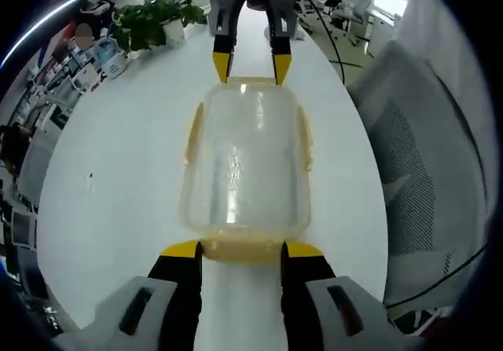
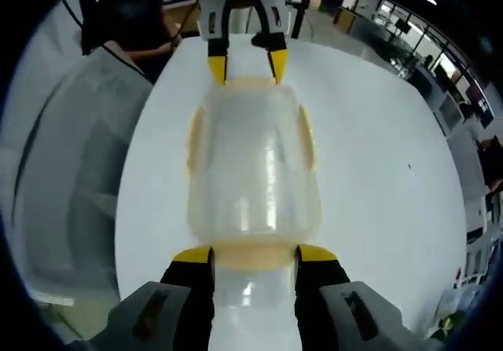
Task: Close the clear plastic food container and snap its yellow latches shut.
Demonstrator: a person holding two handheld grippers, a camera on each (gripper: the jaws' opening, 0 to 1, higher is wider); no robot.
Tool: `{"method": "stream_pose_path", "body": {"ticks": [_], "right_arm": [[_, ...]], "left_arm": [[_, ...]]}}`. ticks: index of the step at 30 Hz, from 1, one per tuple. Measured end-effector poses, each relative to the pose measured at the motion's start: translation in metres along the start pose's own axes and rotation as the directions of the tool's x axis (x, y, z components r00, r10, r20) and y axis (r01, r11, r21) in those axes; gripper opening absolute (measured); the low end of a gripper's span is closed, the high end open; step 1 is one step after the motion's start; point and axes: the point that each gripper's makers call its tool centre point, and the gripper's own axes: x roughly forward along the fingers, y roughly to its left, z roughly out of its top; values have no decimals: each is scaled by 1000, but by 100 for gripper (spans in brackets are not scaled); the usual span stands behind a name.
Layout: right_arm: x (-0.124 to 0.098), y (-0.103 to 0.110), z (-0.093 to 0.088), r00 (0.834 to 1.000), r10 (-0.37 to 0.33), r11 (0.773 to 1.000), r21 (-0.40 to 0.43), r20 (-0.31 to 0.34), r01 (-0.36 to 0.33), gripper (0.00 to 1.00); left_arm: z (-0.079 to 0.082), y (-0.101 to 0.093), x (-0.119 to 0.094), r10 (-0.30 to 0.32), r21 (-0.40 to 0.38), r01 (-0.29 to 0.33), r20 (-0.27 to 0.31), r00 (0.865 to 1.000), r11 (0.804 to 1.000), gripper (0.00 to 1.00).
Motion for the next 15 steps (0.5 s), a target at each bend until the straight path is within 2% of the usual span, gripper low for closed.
{"method": "stream_pose_path", "body": {"ticks": [15], "right_arm": [[-9,-1,-22,1000,0,1000,12,-1,0,38]], "left_arm": [[21,0,11,-7,8,7,4,1000,1000,38]]}}
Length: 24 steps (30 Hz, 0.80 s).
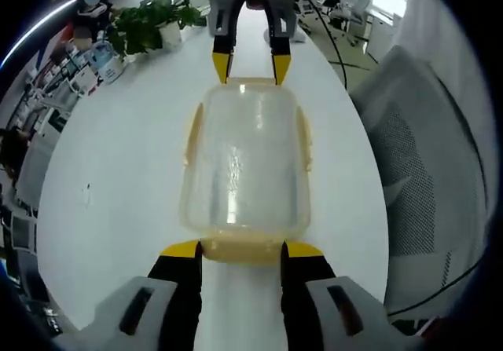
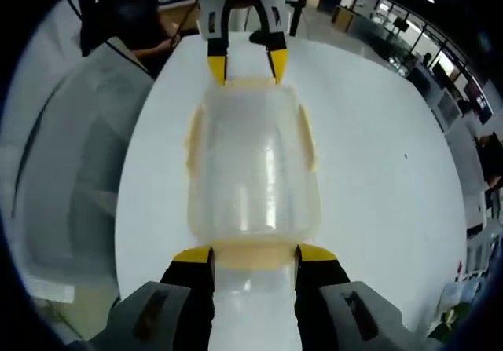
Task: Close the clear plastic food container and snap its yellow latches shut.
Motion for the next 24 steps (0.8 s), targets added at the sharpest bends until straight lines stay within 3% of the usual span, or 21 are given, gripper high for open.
{"method": "stream_pose_path", "body": {"ticks": [24], "right_arm": [[-12,-2,-29,1000,3,1000,8,6,-3,38]], "left_arm": [[29,0,13,1,2,-1,2,1000,1000,38]]}}
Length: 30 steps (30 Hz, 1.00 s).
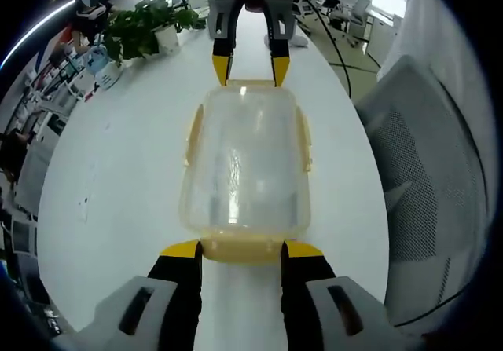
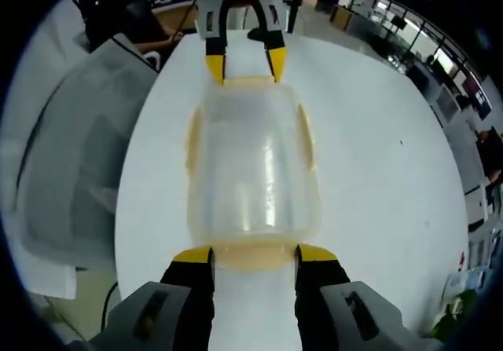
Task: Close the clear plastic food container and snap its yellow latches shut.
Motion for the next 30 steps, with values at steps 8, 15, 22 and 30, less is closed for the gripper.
{"method": "stream_pose_path", "body": {"ticks": [8,15,22,30], "right_arm": [[-3,0,-10,1000,5,1000,4,0,-5,38],[-4,1,-19,1000,11,1000,14,2,-11,38],[-4,2,-27,1000,17,1000,21,-7,-17,38],[-3,3,-33,999,40,998,41,-9,-40,39]], "left_arm": [[10,0,5,-3,3,3,0,1000,1000,38],[16,-1,10,-9,6,9,4,1000,1000,38],[23,-2,15,-22,6,22,15,1000,1000,39],[25,-3,21,-34,12,34,14,999,999,39]]}}
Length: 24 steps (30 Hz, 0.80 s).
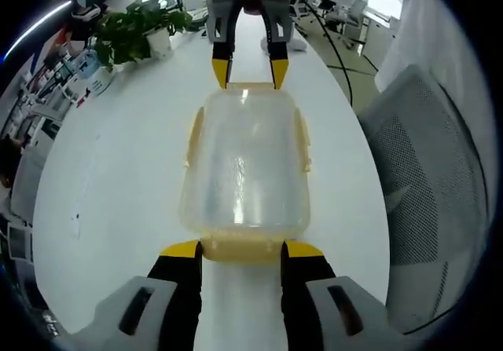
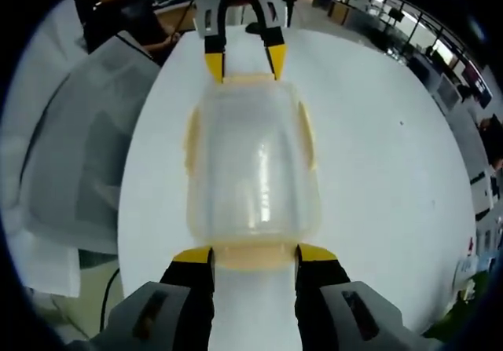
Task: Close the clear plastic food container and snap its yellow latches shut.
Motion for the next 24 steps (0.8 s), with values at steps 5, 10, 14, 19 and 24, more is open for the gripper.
{"method": "stream_pose_path", "body": {"ticks": [5,10,14,19,24], "right_arm": [[1,0,0,1000,15,1000,13,7,-15,39],[1,0,-1,1000,27,1000,15,-1,-27,39],[-1,0,-3,999,35,999,16,-5,-35,39],[-5,-2,-4,999,36,999,17,6,-36,39],[-2,1,-6,999,52,998,24,-5,-52,39]], "left_arm": [[-1,1,3,-7,-1,7,-4,1000,1000,39],[-1,1,3,-14,-9,14,7,1000,1000,39],[1,0,4,-20,-13,20,12,1000,1000,39],[4,1,2,-22,-20,22,28,999,1000,39],[4,-1,6,-39,-24,39,26,999,999,39]]}}
